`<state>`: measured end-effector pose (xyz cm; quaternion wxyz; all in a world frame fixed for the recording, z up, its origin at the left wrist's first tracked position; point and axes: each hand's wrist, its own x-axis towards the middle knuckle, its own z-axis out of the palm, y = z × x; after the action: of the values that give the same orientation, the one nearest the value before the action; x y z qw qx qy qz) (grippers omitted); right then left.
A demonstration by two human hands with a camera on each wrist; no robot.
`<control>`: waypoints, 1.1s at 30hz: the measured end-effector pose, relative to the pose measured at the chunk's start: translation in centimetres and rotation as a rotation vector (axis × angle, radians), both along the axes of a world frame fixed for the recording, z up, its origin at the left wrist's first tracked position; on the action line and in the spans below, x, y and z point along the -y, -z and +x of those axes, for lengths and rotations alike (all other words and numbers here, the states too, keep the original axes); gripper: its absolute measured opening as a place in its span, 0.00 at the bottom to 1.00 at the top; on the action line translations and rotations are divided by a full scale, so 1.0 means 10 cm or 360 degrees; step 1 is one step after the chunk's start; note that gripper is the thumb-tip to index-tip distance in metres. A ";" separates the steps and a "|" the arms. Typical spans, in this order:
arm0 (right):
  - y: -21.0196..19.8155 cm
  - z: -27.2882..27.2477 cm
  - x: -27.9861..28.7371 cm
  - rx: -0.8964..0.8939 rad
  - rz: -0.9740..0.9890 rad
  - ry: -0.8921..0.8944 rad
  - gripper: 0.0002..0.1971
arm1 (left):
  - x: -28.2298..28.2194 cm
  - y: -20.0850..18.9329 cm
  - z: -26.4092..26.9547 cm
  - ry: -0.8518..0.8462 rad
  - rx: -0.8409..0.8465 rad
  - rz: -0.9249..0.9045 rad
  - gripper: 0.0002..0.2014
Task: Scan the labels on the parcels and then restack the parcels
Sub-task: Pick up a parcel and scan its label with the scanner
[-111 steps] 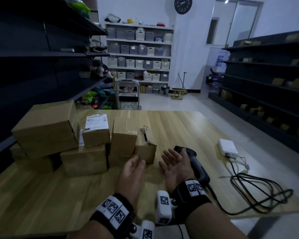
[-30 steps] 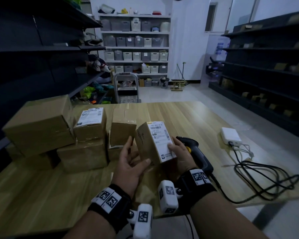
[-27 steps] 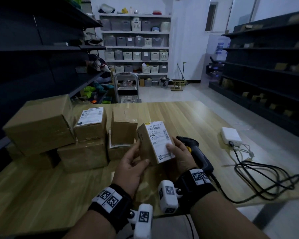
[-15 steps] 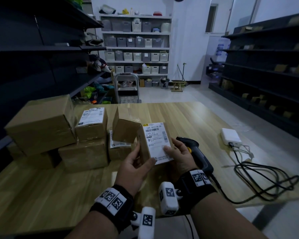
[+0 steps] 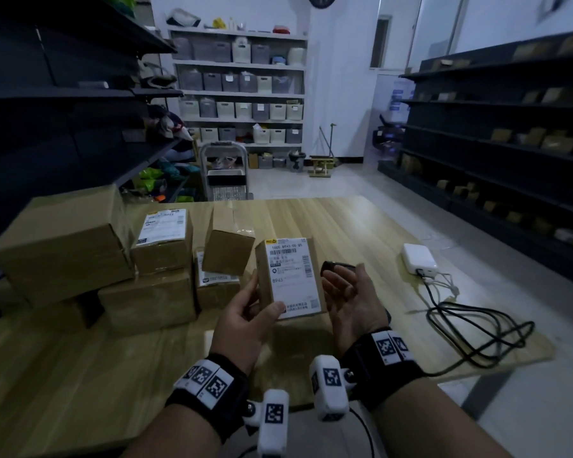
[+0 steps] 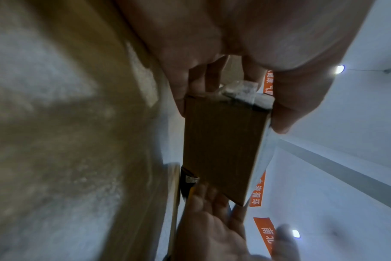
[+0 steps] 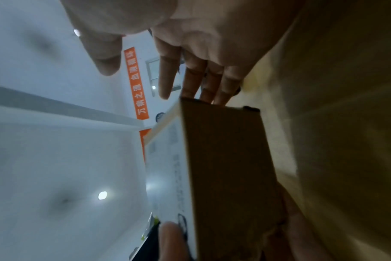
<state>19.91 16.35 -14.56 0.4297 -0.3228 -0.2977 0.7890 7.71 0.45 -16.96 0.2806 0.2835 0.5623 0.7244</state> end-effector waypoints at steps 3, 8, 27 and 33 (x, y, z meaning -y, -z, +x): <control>-0.13 0.17 -0.08 0.0124 0.0273 0.0224 0.20 | -0.01 -0.03 0.00 -0.0028 0.0029 -0.0034 0.39; -0.50 0.37 -0.43 0.1084 0.0810 0.0314 0.17 | 0.01 -0.04 0.01 -0.0003 -0.0050 -0.0121 0.38; -0.46 0.35 -0.70 0.2421 0.0942 -0.0615 0.25 | 0.00 -0.10 -0.02 0.0027 0.0132 -0.0087 0.31; -0.74 0.46 -0.51 0.1537 0.0618 -0.0429 0.15 | 0.00 -0.07 -0.04 0.0022 0.0138 -0.0102 0.33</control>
<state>24.46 21.40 -7.16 0.1905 -0.5224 -0.6407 0.5294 7.33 0.46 -16.28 0.3186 0.2465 0.5705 0.7157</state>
